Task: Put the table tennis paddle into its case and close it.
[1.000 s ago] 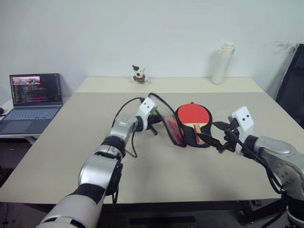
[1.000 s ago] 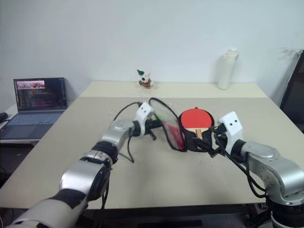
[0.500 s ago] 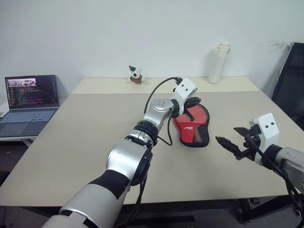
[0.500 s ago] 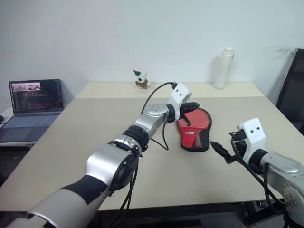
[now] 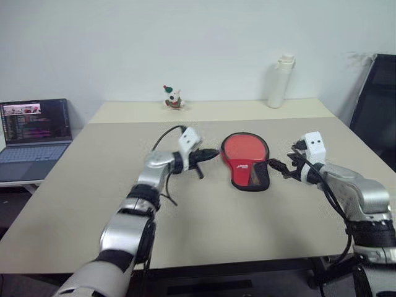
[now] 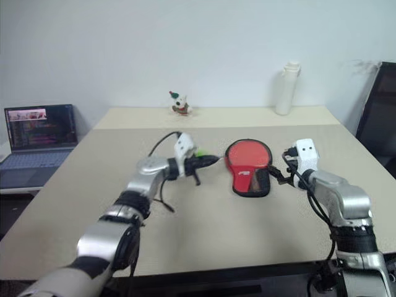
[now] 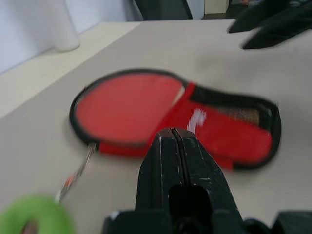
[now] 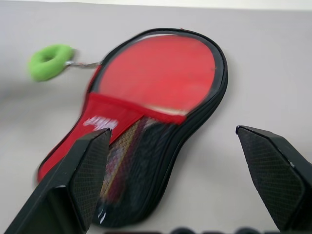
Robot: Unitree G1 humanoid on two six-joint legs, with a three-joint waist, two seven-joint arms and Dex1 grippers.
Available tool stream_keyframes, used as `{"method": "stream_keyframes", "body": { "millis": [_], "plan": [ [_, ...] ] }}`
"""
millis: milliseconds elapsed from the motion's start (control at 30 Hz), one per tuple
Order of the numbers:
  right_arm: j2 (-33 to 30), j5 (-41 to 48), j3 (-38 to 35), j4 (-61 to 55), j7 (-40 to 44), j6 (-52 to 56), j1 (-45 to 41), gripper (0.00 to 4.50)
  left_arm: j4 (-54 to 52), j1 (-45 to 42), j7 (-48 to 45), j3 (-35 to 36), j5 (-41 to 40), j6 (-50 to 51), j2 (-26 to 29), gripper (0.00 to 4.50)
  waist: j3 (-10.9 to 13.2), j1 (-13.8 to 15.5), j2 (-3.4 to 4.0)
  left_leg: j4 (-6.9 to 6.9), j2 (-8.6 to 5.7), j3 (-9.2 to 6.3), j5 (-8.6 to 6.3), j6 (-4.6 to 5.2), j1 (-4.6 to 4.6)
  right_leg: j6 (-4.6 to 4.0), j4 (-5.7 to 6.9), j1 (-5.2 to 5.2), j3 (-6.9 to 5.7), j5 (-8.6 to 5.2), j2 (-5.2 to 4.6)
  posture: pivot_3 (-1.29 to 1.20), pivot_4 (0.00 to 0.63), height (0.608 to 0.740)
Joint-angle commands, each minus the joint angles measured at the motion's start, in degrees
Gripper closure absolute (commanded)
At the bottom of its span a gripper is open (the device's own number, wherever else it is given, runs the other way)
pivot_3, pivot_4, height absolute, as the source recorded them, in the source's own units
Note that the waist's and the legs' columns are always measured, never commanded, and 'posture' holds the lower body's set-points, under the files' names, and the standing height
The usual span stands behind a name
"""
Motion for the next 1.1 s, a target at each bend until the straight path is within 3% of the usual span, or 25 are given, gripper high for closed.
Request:
{"method": "stream_keyframes", "body": {
  "millis": [33, 233, 533, 667, 967, 1033, 1100],
  "plan": [
    [1.7, -3.6, 1.4, 12.0, 2.5, -7.5, -5.8, 0.00, -19.3, 6.5, 0.1, 1.6, -4.9, 9.1, 3.2, 4.47, 0.0, 0.1, 0.00, 0.01, -0.01, -0.01, 0.00, 0.00, -0.02, 0.00, -0.01, 0.00, -0.02, 0.00, -0.03, 0.00, 0.150, 0.740],
    [4.4, -8.3, 2.6, 28.7, 4.1, -15.1, -11.6, 0.00, -33.1, 13.6, 3.9, 1.8, -7.0, 18.1, 6.0, 4.47, 0.0, 0.4, 0.00, 0.10, -0.14, -0.07, 0.00, -0.01, -0.02, 0.05, 0.01, 0.04, -0.04, 0.05, -0.23, 0.00, 0.150, 0.740],
    [7.9, -11.4, 2.9, 42.4, 6.7, -19.2, -15.6, 0.00, -35.9, 14.3, 5.8, 1.0, -7.9, 20.3, 6.9, 4.47, 0.0, -0.2, 0.01, 0.10, -0.08, -0.05, 0.01, -0.01, 0.15, 0.08, 0.08, 0.11, 0.06, 0.07, -0.18, 0.00, 0.150, 0.740],
    [10.3, -12.0, 3.1, 45.0, 6.9, -19.6, -16.8, 0.89, -36.1, 14.6, 6.0, 0.8, -7.9, 20.4, 7.0, 4.50, 0.0, -0.5, 0.02, 0.09, -0.03, -0.05, 0.01, -0.01, 0.20, 0.06, 0.14, 0.11, 0.07, 0.08, -0.15, 0.00, 0.150, 0.740],
    [14.8, -11.9, 1.0, 49.2, 6.9, -17.8, -18.1, 3.94, -37.9, 16.2, 5.5, 0.9, -8.6, 21.5, 8.3, 4.50, -0.1, -1.6, -0.02, 0.10, -0.01, -0.07, 0.01, -0.02, 0.41, 0.02, 0.25, 0.23, 0.14, 0.10, -0.15, 0.00, 0.150, 0.740],
    [15.8, -10.9, 0.2, 47.8, 7.7, -15.5, -18.1, 4.46, -39.0, 17.5, 3.7, 0.6, -9.0, 22.1, 9.8, 4.50, -0.1, -1.7, -0.01, 0.09, -0.01, -0.07, 0.01, -0.02, 0.43, 0.02, 0.31, 0.22, 0.16, 0.10, -0.15, 0.00, 0.150, 0.740],
    [17.3, -9.4, -0.2, 44.3, 9.3, -11.6, -17.5, 4.49, -40.5, 19.0, 1.6, 0.2, -9.8, 23.0, 11.4, 4.50, -0.1, -1.8, -0.01, 0.08, -0.01, -0.06, 0.01, -0.02, 0.45, 0.02, 0.39, 0.20, 0.20, 0.10, -0.15, 0.00, 0.150, 0.740]
  ]
}}
